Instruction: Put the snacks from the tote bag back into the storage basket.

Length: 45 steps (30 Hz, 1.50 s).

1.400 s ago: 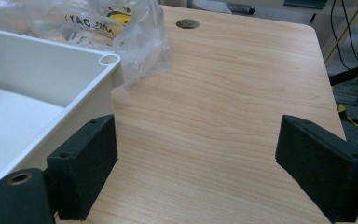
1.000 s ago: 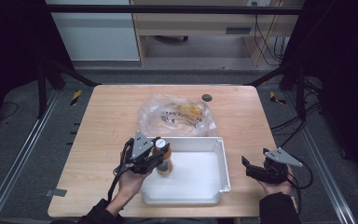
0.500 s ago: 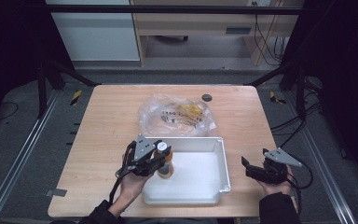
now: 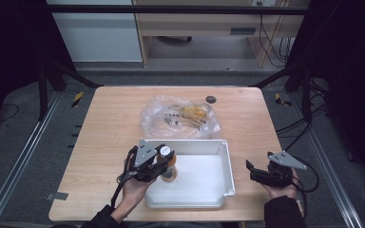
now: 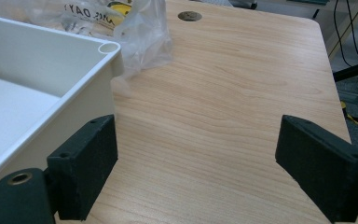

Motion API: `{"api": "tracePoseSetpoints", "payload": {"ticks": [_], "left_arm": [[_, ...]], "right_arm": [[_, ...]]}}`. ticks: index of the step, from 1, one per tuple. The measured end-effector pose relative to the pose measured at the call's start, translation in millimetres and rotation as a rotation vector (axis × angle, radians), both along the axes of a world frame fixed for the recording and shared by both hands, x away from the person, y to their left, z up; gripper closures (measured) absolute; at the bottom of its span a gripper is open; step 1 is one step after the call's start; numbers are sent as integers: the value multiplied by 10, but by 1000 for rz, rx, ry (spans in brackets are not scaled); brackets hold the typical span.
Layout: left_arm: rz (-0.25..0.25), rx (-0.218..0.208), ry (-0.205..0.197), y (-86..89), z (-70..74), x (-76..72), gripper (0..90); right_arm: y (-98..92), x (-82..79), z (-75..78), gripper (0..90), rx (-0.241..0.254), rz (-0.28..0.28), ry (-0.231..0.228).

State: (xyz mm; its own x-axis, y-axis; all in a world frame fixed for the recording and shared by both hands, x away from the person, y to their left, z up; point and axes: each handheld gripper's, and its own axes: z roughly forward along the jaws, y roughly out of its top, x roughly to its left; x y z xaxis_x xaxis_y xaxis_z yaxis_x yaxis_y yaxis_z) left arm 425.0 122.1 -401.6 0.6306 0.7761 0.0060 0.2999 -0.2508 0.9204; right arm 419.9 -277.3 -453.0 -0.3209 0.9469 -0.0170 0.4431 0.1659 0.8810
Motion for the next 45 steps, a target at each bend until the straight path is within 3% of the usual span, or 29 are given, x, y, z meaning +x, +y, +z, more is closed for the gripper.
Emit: {"api": "tracePoseSetpoints", "payload": {"ticks": [3, 11, 19, 33, 45], "left_arm": [[-9, 2, -3, -3, 0, -4, 569], [-45, 1, 22, 14, 60, -29, 443], [-64, 20, 16, 127, 137, -89, 305], [-55, 24, -26, 593, 100, -162, 218], [9, 35, -13, 1062, -96, -113, 225]], "right_arm": [[-1, -1, 1, 130, 0, -3, -1], [-3, -3, -3, 129, -3, -4, 0], [-11, -7, -7, 128, -4, -7, -1], [-15, -15, -8, 125, 3, -7, 6], [-16, -7, -28, 116, -3, 6, 9]]}}
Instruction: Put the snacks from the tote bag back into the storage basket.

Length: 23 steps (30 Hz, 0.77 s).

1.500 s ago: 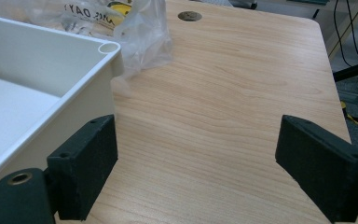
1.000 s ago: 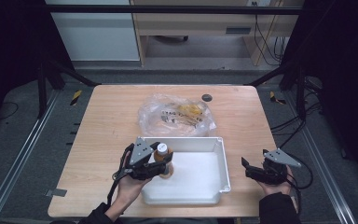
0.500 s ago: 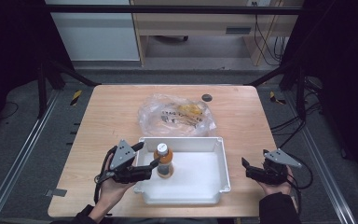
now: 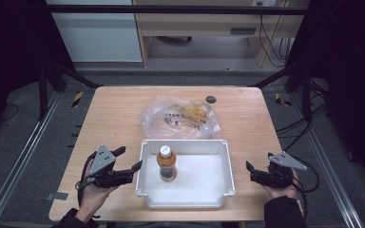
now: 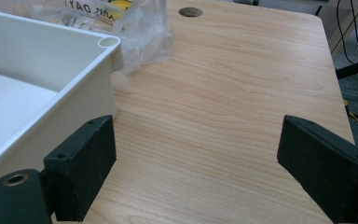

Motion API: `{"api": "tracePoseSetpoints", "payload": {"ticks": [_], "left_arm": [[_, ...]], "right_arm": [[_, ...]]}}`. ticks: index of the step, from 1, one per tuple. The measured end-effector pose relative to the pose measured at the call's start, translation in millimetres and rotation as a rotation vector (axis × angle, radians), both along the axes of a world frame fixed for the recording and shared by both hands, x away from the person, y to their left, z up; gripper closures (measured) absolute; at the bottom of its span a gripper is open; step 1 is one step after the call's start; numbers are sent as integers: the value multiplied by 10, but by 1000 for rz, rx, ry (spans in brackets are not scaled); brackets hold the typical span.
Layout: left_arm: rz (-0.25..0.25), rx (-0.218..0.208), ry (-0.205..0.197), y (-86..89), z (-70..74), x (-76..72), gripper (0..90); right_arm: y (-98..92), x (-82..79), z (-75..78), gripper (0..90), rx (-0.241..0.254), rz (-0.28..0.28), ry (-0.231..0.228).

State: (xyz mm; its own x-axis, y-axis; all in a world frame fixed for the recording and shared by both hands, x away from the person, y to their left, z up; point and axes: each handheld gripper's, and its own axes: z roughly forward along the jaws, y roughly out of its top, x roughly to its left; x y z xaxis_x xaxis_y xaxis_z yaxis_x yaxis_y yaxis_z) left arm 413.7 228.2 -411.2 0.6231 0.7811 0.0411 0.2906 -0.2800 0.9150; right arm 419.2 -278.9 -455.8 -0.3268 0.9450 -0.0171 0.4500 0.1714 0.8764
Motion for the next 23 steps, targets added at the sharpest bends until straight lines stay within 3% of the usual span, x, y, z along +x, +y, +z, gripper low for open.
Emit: {"api": "tracePoseSetpoints", "payload": {"ticks": [5, 10, 23], "left_arm": [[62, 18, 27, 208, -136, 63, 222], [116, 2, 49, 356, -230, 139, 221], [156, 81, 121, 470, -418, 319, 219]], "right_arm": [[5, -1, -4, 114, 3, 4, 1], [11, 0, -9, 112, 5, 21, 4], [53, 16, -36, 111, 3, 74, 16]]}}
